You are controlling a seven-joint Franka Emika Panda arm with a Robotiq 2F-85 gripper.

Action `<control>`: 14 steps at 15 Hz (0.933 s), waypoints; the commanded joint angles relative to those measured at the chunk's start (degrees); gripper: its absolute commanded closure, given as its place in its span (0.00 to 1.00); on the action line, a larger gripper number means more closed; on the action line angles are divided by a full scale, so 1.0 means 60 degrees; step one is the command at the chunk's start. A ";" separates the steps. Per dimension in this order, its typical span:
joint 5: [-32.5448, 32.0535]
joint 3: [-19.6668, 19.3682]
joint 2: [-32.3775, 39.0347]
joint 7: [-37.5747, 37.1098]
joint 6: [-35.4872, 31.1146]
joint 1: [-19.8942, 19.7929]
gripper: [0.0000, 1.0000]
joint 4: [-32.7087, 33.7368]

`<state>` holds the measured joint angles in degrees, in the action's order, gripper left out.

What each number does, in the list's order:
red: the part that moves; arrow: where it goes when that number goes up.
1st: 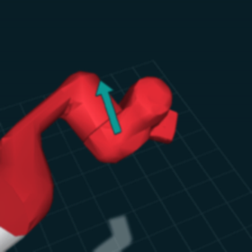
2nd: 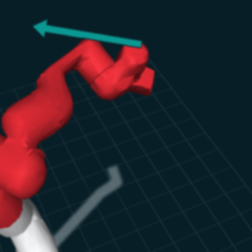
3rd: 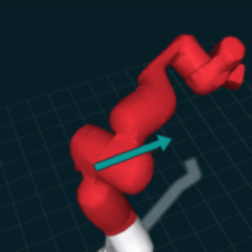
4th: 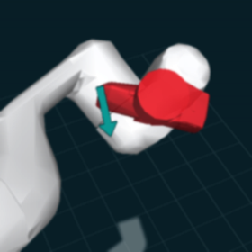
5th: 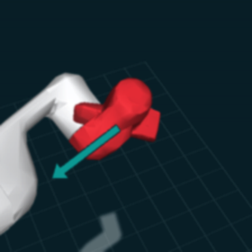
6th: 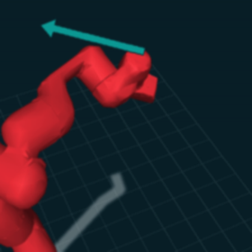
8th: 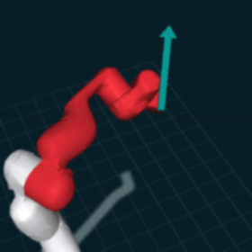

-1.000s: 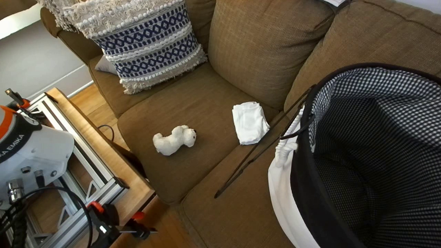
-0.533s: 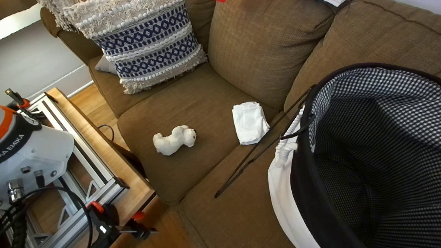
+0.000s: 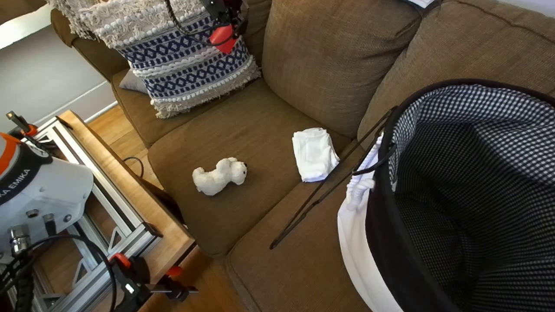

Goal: Pick up the red cup and put it on the middle cushion on the seat of the couch

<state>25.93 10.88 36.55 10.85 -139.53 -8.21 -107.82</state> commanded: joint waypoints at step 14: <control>-0.0204 -0.1627 -0.0038 -0.2404 -0.5371 0.2574 0.58 -0.3422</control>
<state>22.99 6.13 36.02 0.28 -160.70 -0.02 -122.42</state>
